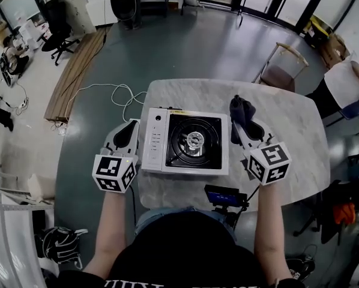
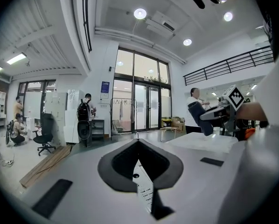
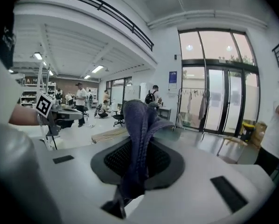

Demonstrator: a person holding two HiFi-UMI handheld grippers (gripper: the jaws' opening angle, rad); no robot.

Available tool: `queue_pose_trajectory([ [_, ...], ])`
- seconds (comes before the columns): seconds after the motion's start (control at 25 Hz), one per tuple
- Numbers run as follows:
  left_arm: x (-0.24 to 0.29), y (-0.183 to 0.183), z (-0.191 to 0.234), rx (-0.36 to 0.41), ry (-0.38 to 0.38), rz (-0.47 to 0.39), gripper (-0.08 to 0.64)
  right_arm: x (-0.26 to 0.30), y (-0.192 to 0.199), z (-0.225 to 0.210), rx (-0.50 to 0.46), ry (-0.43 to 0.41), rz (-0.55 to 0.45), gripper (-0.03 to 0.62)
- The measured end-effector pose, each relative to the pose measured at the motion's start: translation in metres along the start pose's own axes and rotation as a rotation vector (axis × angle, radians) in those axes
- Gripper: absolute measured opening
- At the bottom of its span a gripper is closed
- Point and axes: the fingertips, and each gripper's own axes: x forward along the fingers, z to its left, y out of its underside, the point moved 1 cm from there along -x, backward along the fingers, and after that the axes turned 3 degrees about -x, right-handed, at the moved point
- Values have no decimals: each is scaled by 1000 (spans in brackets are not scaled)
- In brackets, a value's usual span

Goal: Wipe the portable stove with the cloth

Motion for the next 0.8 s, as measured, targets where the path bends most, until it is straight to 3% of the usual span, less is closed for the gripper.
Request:
queue_pose_trajectory([
  [0.2,-1,-18,1,20,-14,-60,12,-34,-16,-2,-110,136,-115,77],
  [0.44,-1,-41,3,81,-39,-180,12,-58,-21,-8,-151,252,-304,75],
  [0.8,1,-78,-5,160,-35,-308,11,-63,-23,-10,-156,301,-341,75],
])
